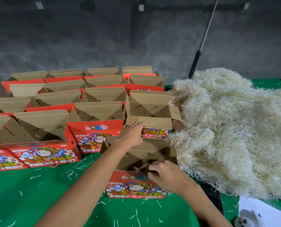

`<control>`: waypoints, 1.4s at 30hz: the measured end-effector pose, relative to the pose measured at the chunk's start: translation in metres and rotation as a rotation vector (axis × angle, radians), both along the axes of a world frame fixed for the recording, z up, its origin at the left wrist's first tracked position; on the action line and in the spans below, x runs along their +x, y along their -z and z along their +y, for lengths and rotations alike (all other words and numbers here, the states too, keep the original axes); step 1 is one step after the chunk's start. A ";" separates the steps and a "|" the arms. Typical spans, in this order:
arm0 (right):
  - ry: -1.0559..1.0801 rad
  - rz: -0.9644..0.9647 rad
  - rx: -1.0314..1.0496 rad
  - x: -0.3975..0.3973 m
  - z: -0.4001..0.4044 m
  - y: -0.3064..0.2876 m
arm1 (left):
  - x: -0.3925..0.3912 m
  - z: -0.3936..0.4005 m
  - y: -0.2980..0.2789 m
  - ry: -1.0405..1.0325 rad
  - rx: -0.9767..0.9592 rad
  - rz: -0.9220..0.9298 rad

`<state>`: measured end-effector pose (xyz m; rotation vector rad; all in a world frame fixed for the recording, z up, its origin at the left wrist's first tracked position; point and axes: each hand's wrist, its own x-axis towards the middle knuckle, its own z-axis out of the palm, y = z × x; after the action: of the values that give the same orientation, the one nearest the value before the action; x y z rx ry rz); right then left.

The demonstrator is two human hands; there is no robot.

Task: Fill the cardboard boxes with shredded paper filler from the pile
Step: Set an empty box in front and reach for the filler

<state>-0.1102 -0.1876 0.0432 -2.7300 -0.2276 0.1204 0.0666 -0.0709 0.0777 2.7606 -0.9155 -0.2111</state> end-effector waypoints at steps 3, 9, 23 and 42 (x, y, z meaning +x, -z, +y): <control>0.161 -0.215 0.053 0.010 -0.026 0.003 | 0.009 -0.003 0.016 -0.020 0.090 0.099; 0.629 0.084 0.409 0.027 -0.057 0.018 | 0.004 0.000 0.039 -0.021 0.006 0.134; 0.755 0.158 0.673 0.043 -0.019 0.075 | 0.021 0.060 0.031 0.011 0.186 0.311; 0.672 -0.101 -0.020 0.049 -0.184 0.081 | -0.012 -0.156 0.055 0.249 -0.093 0.336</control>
<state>-0.0614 -0.3721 -0.0377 -2.6754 0.6629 -0.2030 0.0549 -0.2272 0.0231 2.4180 -1.1353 -0.6346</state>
